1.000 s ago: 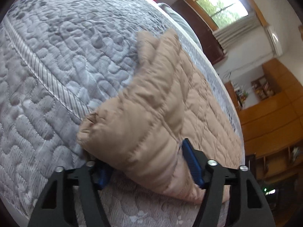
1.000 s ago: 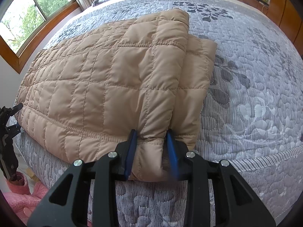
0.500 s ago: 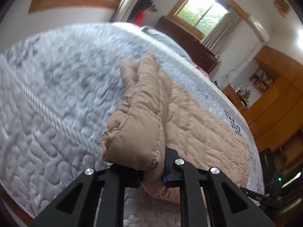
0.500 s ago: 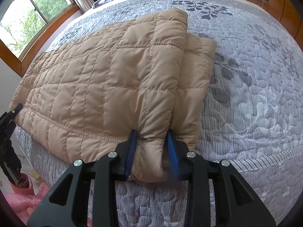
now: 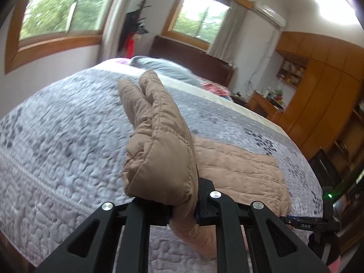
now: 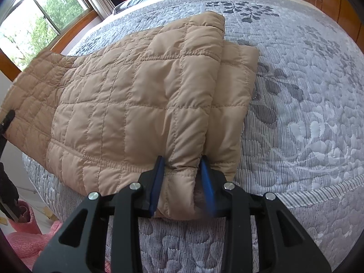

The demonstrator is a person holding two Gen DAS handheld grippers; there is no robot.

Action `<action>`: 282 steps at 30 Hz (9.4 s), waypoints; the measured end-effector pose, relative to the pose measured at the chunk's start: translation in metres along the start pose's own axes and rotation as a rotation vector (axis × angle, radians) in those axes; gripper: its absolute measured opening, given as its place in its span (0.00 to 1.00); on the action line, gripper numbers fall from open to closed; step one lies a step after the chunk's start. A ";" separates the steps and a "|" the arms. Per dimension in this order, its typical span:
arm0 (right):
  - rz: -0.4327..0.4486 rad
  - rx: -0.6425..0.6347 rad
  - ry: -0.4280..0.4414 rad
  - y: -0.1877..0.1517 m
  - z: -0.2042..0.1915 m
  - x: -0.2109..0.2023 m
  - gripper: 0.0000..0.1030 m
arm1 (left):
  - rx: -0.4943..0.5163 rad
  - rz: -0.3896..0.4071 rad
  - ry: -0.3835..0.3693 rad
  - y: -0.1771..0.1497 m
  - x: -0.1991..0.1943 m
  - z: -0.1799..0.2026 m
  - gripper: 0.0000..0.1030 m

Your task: Fold large clothes

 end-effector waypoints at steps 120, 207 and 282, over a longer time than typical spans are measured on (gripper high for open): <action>0.211 -0.075 0.018 0.031 -0.009 -0.105 0.41 | 0.336 -0.285 -0.117 -0.028 0.052 0.137 0.52; 0.060 -0.004 0.038 0.124 0.019 0.028 0.25 | 0.413 -0.482 -0.126 -0.035 0.211 0.164 0.42; 0.049 0.107 0.484 0.016 0.027 -0.010 0.62 | 0.155 -0.618 -0.506 -0.092 0.143 0.128 0.78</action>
Point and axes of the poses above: each gripper's, at about its wrist camera, not at the fingertips, and x roughly the way its jaws point, z to its right, y to its top, the point moved 7 cm from there along x, roughly the way its jaws point
